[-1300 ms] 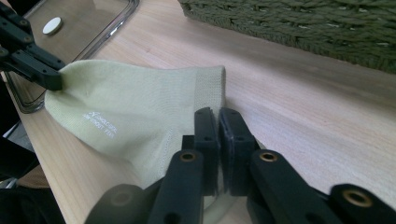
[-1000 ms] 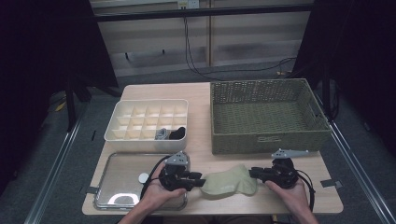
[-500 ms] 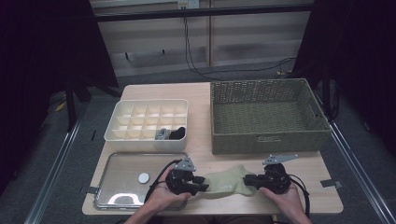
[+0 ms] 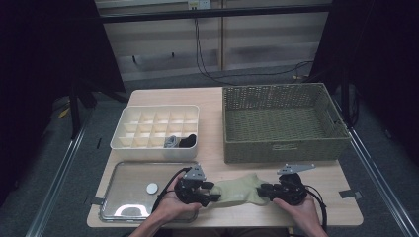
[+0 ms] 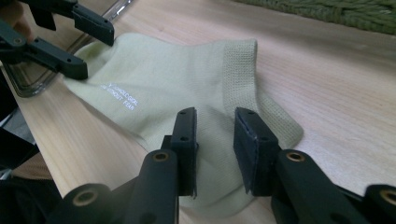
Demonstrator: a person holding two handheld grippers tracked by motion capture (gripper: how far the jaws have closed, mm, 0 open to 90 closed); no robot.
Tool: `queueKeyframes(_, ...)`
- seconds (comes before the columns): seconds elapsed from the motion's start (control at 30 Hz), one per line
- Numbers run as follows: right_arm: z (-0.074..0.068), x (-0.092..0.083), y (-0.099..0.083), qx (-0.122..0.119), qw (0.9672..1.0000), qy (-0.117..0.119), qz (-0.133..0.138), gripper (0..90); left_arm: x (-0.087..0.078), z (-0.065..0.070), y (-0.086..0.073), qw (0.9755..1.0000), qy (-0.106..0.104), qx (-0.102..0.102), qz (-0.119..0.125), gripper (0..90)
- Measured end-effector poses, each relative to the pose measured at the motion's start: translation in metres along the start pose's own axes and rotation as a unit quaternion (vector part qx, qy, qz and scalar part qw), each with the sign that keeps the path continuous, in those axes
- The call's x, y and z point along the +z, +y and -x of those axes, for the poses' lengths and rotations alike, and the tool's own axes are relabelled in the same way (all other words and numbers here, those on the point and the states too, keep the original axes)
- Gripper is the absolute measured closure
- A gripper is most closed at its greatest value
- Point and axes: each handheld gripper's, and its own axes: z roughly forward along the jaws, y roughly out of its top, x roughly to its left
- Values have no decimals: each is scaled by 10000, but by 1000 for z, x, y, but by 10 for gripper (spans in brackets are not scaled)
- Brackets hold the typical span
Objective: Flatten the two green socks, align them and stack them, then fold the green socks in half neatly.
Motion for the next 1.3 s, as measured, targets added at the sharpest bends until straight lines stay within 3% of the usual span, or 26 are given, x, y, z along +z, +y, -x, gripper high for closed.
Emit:
queueKeyframes(0.23,12,-10,2,164,9990,-309,282,627,0,0,0,10000,-7,26,-20,453)
queueKeyframes(0.5,15,1,3,104,9992,-391,54,566,1,0,0,10000,39,75,-50,453)
queueKeyframes(0.6,10,4,3,-71,9990,-442,61,621,1,1,0,9999,67,129,-86,449)
queueKeyframes(0.67,7,4,3,-122,9986,-521,6,718,1,1,0,9999,63,138,-50,448)
queueKeyframes(0.77,7,5,2,-106,9985,-541,-13,786,1,2,-1,9999,55,150,-53,446)
queueKeyframes(1.03,13,3,4,91,9993,-373,-25,807,1,3,-1,9998,80,153,-48,445)
queueKeyframes(1.3,14,-3,8,229,9995,-115,197,807,0,2,-1,9999,77,109,-103,446)
